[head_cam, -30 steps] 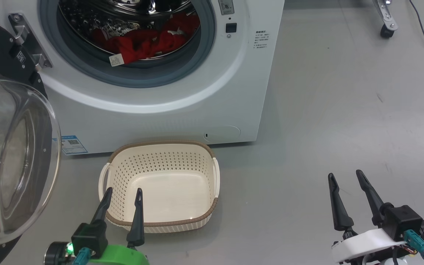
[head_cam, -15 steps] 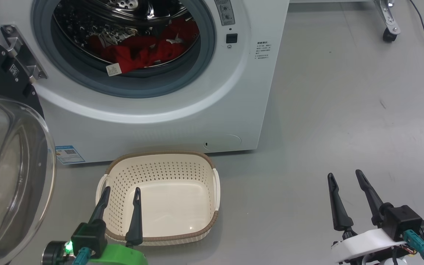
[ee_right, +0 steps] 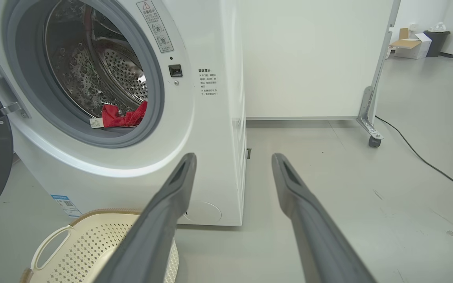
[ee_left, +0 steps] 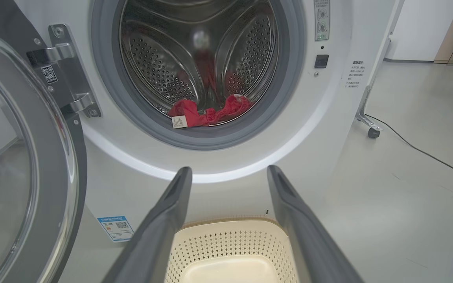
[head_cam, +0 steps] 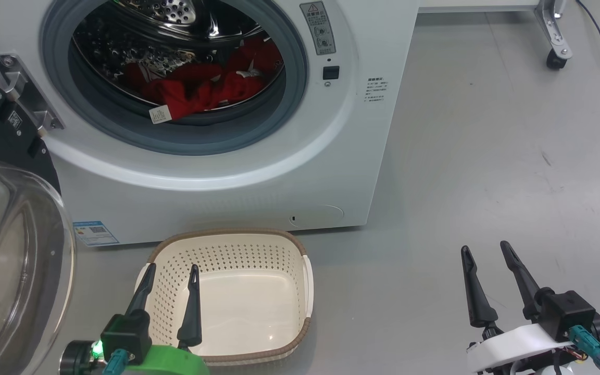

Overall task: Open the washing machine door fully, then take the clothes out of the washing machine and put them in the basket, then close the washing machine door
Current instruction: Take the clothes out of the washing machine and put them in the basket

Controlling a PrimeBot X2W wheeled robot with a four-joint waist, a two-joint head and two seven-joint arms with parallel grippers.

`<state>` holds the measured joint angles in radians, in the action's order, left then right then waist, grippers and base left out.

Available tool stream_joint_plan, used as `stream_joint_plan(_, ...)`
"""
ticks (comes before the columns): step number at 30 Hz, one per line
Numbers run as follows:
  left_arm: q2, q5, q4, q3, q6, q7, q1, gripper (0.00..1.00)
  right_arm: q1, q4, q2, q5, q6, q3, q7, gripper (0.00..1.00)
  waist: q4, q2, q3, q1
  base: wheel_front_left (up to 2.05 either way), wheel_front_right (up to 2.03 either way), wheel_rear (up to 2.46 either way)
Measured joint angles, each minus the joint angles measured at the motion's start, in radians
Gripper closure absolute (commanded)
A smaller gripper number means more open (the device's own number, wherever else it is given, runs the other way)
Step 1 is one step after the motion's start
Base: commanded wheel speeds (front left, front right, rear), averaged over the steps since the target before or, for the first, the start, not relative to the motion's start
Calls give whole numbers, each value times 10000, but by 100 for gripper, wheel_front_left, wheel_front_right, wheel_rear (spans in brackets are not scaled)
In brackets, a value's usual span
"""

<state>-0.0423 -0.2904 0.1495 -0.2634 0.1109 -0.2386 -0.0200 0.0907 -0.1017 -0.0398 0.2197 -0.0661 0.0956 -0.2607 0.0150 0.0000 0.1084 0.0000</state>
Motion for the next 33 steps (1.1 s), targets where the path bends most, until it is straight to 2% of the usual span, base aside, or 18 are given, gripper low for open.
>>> stream_joint_plan(33,0,-174,284,-132,73,0,111,0,0,-119,0,102,69,161,0,0,24,0,-160,0,1,-1,0)
